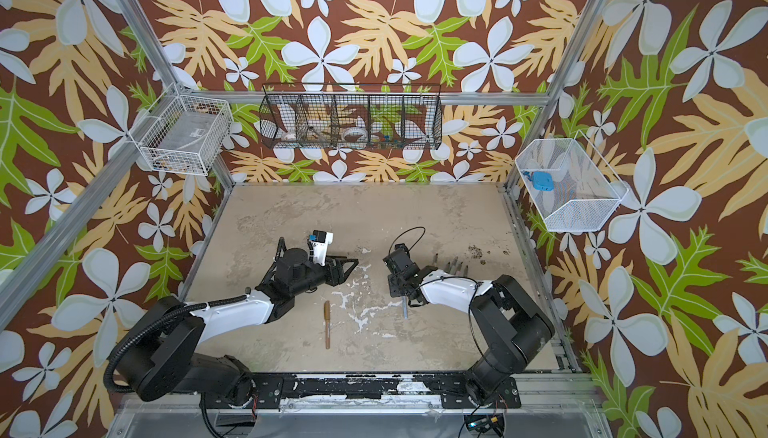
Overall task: Open the pen caps
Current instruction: 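Close the right gripper on the pale blue pen lying on the table, then lift the pale blue pen upright with the right gripper while the left gripper approaches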
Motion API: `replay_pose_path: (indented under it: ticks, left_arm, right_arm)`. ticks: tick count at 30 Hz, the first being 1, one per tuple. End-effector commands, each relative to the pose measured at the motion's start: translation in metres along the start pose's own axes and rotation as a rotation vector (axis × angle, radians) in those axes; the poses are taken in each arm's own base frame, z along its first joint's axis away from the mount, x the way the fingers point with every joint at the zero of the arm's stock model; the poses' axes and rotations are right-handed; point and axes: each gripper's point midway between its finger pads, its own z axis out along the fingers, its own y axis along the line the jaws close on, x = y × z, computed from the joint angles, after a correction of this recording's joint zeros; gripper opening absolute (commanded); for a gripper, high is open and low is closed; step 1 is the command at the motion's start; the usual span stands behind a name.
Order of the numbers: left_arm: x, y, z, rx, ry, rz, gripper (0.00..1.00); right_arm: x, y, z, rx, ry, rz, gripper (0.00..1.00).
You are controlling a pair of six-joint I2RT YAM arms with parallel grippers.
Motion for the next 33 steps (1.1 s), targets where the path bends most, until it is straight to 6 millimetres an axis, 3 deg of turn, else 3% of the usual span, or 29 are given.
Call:
replay_pose_path:
  ticks: [1, 7, 11, 17, 21, 28, 31, 33]
  left_arm:
    - [-0.003, -0.003, -0.001, 0.009, -0.008, 0.017, 0.6]
    - [-0.007, -0.006, -0.004, 0.013, -0.02, 0.021, 0.6]
    - [-0.008, -0.007, -0.005, 0.014, -0.025, 0.022, 0.6]
    - [-0.009, -0.011, -0.007, 0.039, -0.035, 0.028, 0.6]
    - [-0.014, -0.029, -0.016, 0.125, -0.067, 0.055, 0.6]
    - [-0.025, -0.057, -0.042, 0.258, -0.169, 0.11, 0.61]
    - [-0.027, -0.066, -0.05, 0.308, -0.195, 0.133, 0.61]
    - [-0.026, -0.072, -0.053, 0.332, -0.2, 0.146, 0.61]
  right_arm:
    - [0.004, -0.004, 0.003, 0.025, 0.022, -0.014, 0.31]
    - [0.007, -0.004, 0.008, 0.038, 0.038, -0.025, 0.24]
    - [0.006, -0.004, 0.009, 0.042, 0.039, -0.029, 0.14]
    - [-0.017, 0.002, -0.008, 0.0, -0.04, -0.011, 0.07]
    - [-0.052, 0.016, -0.039, -0.087, -0.142, 0.02, 0.09]
    - [-0.119, 0.035, -0.119, -0.479, -0.374, 0.131, 0.12]
    - [-0.132, 0.035, -0.152, -0.614, -0.506, 0.11, 0.11]
    - [-0.13, 0.038, -0.17, -0.673, -0.593, 0.07, 0.11]
